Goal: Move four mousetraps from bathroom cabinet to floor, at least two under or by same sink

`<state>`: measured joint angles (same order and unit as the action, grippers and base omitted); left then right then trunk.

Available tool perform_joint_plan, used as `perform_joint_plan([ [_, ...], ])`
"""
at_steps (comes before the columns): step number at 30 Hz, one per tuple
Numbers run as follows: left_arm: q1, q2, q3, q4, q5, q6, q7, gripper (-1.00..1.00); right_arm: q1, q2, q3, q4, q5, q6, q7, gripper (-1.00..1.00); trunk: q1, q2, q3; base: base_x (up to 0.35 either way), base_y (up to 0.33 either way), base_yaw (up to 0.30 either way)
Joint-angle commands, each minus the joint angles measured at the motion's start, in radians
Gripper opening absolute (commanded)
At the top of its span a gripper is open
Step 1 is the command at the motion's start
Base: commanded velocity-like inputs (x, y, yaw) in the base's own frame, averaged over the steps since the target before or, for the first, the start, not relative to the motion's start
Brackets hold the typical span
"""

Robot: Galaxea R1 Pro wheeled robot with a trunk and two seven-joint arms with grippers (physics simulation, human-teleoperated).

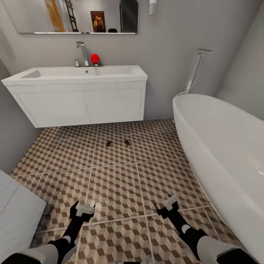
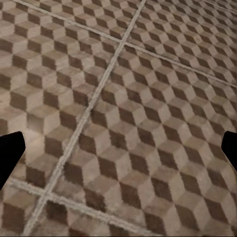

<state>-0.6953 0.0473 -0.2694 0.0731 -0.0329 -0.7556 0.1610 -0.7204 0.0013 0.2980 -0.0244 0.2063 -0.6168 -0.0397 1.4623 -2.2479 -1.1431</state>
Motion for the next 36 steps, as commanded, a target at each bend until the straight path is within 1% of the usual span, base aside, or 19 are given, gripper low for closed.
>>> perform_joint_plan([
  [1, 0.003, 0.001, -0.008, 0.004, -0.004, -0.005, 0.009, 1.0, 0.008, -0.002, -0.002, 0.001, 0.004, -0.008, -0.004, 1.0, -0.004, 0.007, 0.003, 0.0, 0.0, 0.0],
  [4, 0.015, 0.003, -0.008, 0.004, -0.004, -0.004, 0.009, 1.0, 0.036, -0.01, -0.002, 0.002, -0.017, -0.022, -0.004, 1.0, -0.016, 0.028, 0.012, 0.0, 0.0, 0.0],
  [5, 0.022, 0.003, -0.008, 0.004, -0.004, -0.004, 0.009, 1.0, 0.053, -0.013, -0.002, 0.002, -0.037, -0.032, -0.003, 1.0, -0.019, 0.035, 0.015, 0.0, 0.0, 0.0],
  [9, 0.036, 0.004, -0.008, 0.004, -0.004, -0.004, 0.009, 1.0, 0.078, -0.02, -0.002, 0.003, -0.078, -0.062, -0.002, 1.0, -0.035, 0.063, 0.028, 0.0, 0.0, 0.0],
  [10, 0.044, 0.006, -0.008, 0.004, -0.003, -0.004, 0.009, 1.0, 0.09, -0.026, -0.002, 0.004, -0.094, -0.077, -0.001, 1.0, -0.039, 0.07, 0.031, 0.0, 0.0, 0.0],
  [14, 0.062, 0.015, -0.008, 0.004, -0.003, -0.004, 0.009, 1.0, 0.116, -0.038, -0.002, 0.004, -0.111, -0.101, 0.001, 1.0, -0.054, 0.098, 0.043, 0.0, 0.0, 0.0],
  [15, 0.073, 0.023, -0.008, 0.004, -0.003, -0.004, 0.008, 1.0, 0.128, -0.042, -0.002, 0.004, -0.116, -0.108, 0.002, 1.0, -0.058, 0.105, 0.046, 0.0, 0.0, 0.0],
  [22, 0.113, 0.04, -0.007, 0.004, -0.003, -0.007, 0.007, 1.0, 0.171, -0.047, -0.002, 0.004, -0.122, -0.126, 0.003, 1.0, -0.085, 0.154, 0.068, 0.0, 0.0, 0.0],
  [24, 0.126, 0.045, -0.007, 0.004, -0.003, -0.008, 0.006, 1.0, 0.184, -0.049, -0.002, 0.004, -0.123, -0.146, 0.002, 1.0, -0.092, 0.168, 0.075, 0.0, 0.0, 0.0],
  [29, 0.149, 0.049, -0.008, 0.004, -0.003, -0.008, 0.006, 1.0, 0.214, -0.056, -0.002, 0.004, -0.123, -0.196, 0.001, 1.0, -0.111, 0.203, 0.09, 0.0, 0.0, 0.0],
  [36, 0.183, 0.051, -0.008, 0.006, -0.003, -0.008, 0.006, 1.0, 0.238, -0.07, -0.002, 0.004, -0.124, -0.223, 0.001, 1.0, -0.138, 0.252, 0.112, 0.0, 0.0, 0.0],
])
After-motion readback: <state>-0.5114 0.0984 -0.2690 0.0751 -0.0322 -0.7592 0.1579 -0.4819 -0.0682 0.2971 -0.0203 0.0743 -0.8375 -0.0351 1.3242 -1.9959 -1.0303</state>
